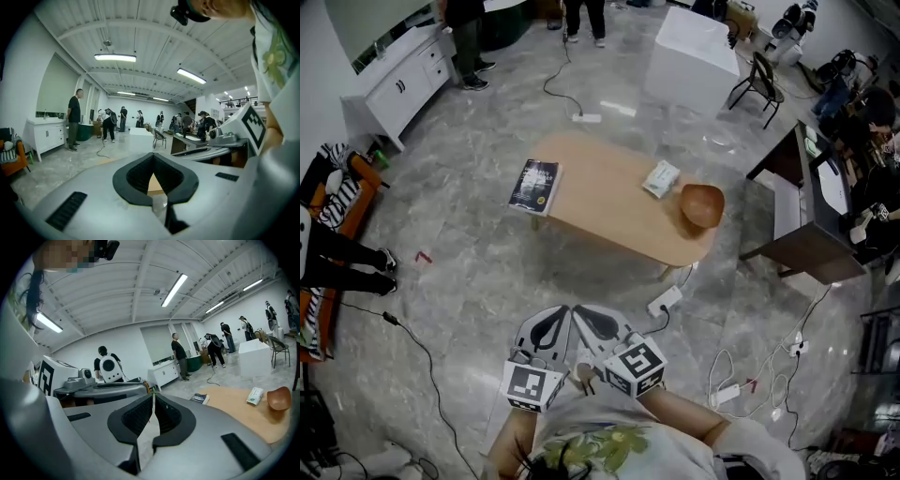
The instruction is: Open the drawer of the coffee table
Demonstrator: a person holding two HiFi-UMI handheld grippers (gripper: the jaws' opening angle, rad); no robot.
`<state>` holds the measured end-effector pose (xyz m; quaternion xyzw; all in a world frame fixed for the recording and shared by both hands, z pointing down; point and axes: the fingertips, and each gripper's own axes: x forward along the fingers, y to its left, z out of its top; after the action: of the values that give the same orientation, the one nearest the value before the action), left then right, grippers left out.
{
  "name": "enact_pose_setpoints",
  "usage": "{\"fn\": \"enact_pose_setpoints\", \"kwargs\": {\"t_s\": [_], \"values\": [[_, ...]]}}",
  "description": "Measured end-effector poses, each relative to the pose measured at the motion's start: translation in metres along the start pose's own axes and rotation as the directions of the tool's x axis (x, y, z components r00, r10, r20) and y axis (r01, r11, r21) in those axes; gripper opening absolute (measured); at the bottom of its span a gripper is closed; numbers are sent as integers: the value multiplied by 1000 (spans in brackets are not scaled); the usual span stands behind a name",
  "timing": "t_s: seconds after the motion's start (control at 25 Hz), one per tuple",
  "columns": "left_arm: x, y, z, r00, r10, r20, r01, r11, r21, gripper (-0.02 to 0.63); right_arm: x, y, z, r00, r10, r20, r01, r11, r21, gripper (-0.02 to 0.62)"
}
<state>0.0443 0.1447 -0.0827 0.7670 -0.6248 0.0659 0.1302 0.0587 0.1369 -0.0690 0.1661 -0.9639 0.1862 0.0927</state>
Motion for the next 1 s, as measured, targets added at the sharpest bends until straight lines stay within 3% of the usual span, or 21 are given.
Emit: {"fn": "enact_pose_setpoints", "kwargs": {"t_s": [0.28, 0.6, 1.0], "values": [[31, 5, -16, 997, -60, -53, 59, 998, -23, 8, 11, -28, -12, 998, -4, -57, 5, 1000, 23, 21], [76, 1, -18, 982, -152, -112, 155, 988, 13, 8, 12, -72, -8, 996, -90, -16, 91, 990, 103, 23], [128, 37, -50, 960, -235, -154, 234, 972, -26, 8, 59, -123, -37, 992, -128, -24, 130, 968, 215, 23]]}}
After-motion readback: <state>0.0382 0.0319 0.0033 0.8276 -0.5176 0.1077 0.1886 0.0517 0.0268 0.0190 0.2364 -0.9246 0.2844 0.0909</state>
